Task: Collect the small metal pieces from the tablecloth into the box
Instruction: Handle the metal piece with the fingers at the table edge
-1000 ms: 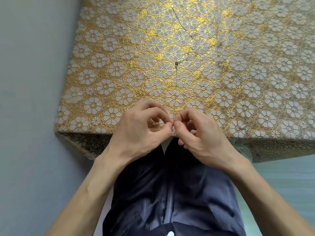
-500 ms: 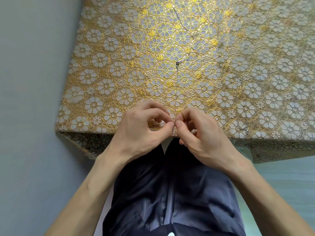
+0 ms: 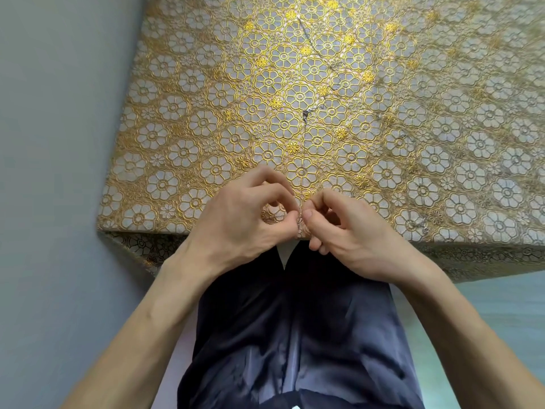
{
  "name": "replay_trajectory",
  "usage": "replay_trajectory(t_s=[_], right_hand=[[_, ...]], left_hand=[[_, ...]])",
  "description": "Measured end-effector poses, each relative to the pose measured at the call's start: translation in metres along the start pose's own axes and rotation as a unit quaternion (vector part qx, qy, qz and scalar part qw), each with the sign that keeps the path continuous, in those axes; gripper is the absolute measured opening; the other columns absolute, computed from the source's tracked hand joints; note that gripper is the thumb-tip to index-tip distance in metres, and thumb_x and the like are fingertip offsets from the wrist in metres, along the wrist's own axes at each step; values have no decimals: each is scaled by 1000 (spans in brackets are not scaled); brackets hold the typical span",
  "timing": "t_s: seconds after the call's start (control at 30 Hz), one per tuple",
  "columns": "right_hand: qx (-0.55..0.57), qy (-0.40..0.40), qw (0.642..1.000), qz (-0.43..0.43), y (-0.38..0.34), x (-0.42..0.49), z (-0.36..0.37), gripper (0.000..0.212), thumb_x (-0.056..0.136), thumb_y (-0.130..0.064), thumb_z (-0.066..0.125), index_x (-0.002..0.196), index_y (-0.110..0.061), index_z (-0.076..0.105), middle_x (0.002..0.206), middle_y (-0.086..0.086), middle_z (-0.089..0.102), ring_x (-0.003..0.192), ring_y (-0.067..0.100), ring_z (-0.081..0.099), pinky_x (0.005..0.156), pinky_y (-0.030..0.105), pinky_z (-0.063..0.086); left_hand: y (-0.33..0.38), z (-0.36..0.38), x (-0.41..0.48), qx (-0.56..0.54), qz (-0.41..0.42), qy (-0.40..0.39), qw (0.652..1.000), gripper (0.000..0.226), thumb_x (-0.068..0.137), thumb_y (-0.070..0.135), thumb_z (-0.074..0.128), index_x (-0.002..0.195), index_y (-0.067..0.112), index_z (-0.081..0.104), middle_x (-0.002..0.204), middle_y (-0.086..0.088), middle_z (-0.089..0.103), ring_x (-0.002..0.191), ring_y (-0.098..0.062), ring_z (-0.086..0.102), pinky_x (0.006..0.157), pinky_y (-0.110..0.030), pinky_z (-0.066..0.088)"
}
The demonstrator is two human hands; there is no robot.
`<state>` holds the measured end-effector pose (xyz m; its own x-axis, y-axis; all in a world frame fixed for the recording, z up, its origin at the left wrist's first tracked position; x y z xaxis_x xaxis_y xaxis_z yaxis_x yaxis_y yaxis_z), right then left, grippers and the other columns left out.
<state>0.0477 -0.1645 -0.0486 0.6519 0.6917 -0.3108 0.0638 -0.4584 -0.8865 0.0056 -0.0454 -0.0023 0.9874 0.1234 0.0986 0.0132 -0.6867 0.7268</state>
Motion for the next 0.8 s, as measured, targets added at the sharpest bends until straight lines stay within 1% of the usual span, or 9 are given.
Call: replay_trajectory(t_s=[0.1, 0.2, 0.27, 0.37, 0.43, 0.53, 0.6, 0.73, 0.8], right_hand=[[64, 22, 998, 2, 3, 1, -5, 13, 101, -24, 58, 88, -27, 60, 66, -1, 64, 59, 13, 62, 61, 35, 54], [109, 55, 993, -2, 6, -1, -12, 5, 96, -22, 66, 95, -27, 66, 79, -6, 61, 64, 14, 64, 56, 30, 53], [92, 59, 994, -12, 4, -3, -13, 11, 89, -29, 66, 99, -26, 69, 78, -7, 61, 63, 16, 64, 54, 33, 55], [46, 62, 997, -17, 3, -4, -12, 14, 86, -36, 66, 98, -28, 71, 74, -9, 63, 66, 24, 66, 62, 50, 58], [26, 67, 997, -17, 3, -4, -13, 11, 87, -37, 67, 94, -29, 71, 72, -12, 63, 66, 21, 66, 66, 51, 58], [3, 68, 997, -24, 3, -3, -12, 3, 93, -30, 69, 91, -27, 68, 67, -12, 62, 63, 19, 64, 65, 49, 57], [-14, 65, 997, -31, 1, -4, -11, 5, 95, -27, 67, 90, -26, 65, 66, -11, 62, 60, 15, 62, 65, 44, 57], [-95, 97, 987, -87, -15, -8, -17, 6, 95, -26, 60, 90, -24, 61, 77, -12, 60, 71, 12, 59, 66, 14, 42], [-123, 104, 981, -108, -22, -9, -17, 4, 94, -27, 58, 92, -24, 59, 84, -11, 59, 74, 9, 57, 68, 11, 39]], left_hand=[[-10, 0, 3, -56, -42, 0, 998, 9, 81, 28, 72, 77, 21, 75, 97, 12, 65, 84, -2, 63, 68, -11, 43], [-15, 1, 2, -86, -63, -2, 994, 9, 82, 14, 80, 79, 22, 76, 98, 9, 66, 85, 1, 63, 68, -5, 41], [-14, 0, 0, -88, -64, 0, 994, 12, 83, 14, 81, 80, 24, 75, 99, 10, 66, 89, -2, 63, 71, -5, 42], [-13, 1, -2, -85, -65, 4, 994, 6, 83, 26, 79, 81, 29, 74, 99, 14, 66, 92, -8, 65, 75, -6, 43], [-13, 1, -2, -85, -66, 3, 994, 5, 82, 29, 77, 81, 32, 74, 99, 16, 65, 91, -9, 65, 74, -7, 45], [-12, 0, -3, -86, -63, 2, 994, 13, 83, 21, 80, 81, 31, 73, 100, 13, 65, 91, -5, 65, 73, -6, 43], [-10, -1, -3, -62, -51, 8, 997, 10, 82, 20, 79, 80, 29, 74, 99, 12, 66, 93, -5, 64, 76, -5, 42], [-10, -1, -3, -47, -53, 5, 997, 7, 81, 17, 80, 79, 23, 76, 98, 10, 66, 92, -8, 65, 76, -5, 43], [-9, -1, -3, -59, -62, 4, 996, 7, 80, 17, 80, 79, 23, 76, 98, 11, 66, 92, -8, 64, 75, -5, 42]])
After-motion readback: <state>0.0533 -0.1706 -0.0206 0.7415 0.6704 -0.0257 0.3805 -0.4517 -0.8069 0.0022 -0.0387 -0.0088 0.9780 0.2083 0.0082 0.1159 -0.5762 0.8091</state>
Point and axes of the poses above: each hand's wrist, its own x-axis towards the middle knuckle, its own z-axis out of the palm, y = z × x, the point moved 10 cm from there along x, towards the middle knuckle
